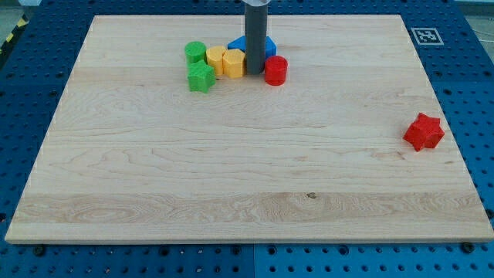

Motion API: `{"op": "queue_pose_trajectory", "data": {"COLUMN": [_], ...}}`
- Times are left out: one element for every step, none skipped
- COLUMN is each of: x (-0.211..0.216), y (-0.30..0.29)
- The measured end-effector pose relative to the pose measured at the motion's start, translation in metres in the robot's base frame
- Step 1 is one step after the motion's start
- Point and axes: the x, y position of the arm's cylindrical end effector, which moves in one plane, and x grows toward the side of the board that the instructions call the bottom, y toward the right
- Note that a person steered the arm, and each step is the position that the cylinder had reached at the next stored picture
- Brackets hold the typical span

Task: Place the red circle in between red star and blue cube

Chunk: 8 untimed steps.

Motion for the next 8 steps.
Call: {"op": "queue_pose_trajectory", "data": {"x": [0.001, 0.008, 0.01, 0.01, 0.01, 0.01, 0.011, 0.016], "y": [0.016, 0.028, 0.045, 0.05, 0.055, 0.064, 0.07, 0.074]}}
